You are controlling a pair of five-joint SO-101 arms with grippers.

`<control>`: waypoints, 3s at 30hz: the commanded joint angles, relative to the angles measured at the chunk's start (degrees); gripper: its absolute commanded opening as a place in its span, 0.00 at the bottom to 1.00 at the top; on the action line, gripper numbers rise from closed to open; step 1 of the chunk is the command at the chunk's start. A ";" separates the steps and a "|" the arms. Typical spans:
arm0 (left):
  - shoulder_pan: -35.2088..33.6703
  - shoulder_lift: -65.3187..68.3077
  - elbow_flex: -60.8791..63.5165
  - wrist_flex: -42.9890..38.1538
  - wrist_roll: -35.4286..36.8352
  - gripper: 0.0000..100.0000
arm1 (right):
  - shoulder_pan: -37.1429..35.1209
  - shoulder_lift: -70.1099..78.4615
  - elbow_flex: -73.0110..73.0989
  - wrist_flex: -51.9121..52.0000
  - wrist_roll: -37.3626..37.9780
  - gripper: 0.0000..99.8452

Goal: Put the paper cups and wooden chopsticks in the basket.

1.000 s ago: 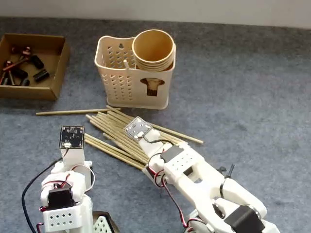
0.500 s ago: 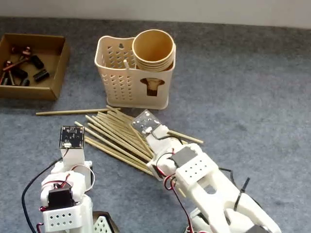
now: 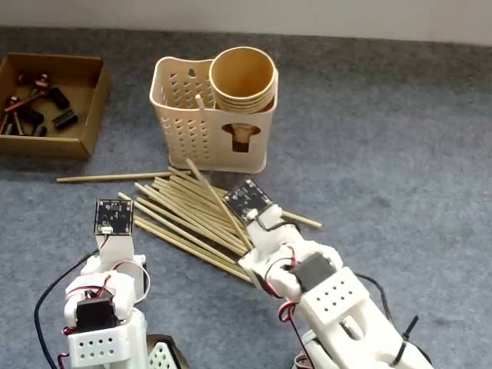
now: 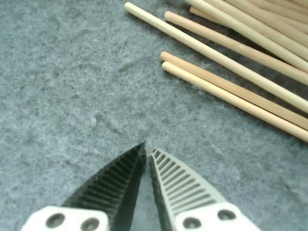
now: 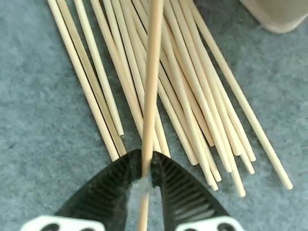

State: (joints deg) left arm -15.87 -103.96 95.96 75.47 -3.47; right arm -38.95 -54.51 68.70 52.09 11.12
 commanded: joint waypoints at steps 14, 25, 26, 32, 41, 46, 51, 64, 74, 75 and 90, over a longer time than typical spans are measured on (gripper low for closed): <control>0.84 -0.13 1.19 0.18 -0.44 0.00 | 0.66 -16.75 5.14 0.57 -0.62 0.01; 0.84 -0.13 1.19 0.18 -0.44 0.00 | 0.66 -27.03 4.97 6.90 -0.62 0.01; 0.84 -0.13 1.19 0.18 -0.44 0.00 | 0.66 -28.53 5.05 7.52 -0.62 0.01; 0.84 -0.13 1.19 0.18 -0.44 0.00 | 0.66 -36.44 5.05 10.95 -0.62 0.01; 0.84 -0.13 1.19 0.18 -0.44 0.00 | 0.75 -41.80 7.25 11.82 -0.62 0.01; 0.84 -0.13 1.19 0.18 -0.44 0.00 | 0.75 -44.35 7.87 11.82 -0.62 0.01; 0.84 -0.13 1.19 0.18 -0.44 0.00 | 0.75 -46.90 7.96 12.18 -0.70 0.01; 0.92 -0.13 1.19 0.18 -0.44 0.00 | 0.75 -47.52 7.96 12.26 -2.99 0.01; 1.10 -0.13 1.19 0.18 -0.44 0.00 | 0.75 -47.52 7.43 11.82 -3.08 0.01; 1.10 -0.13 1.19 0.18 -0.44 0.00 | 0.75 -47.52 7.43 11.74 -3.08 0.01; 1.19 -0.13 1.19 0.18 -0.44 0.00 | 0.31 -47.43 7.16 -6.20 -3.08 0.01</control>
State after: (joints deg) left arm -15.87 -103.96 96.04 75.47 -3.47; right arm -38.68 -101.63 76.88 52.62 8.48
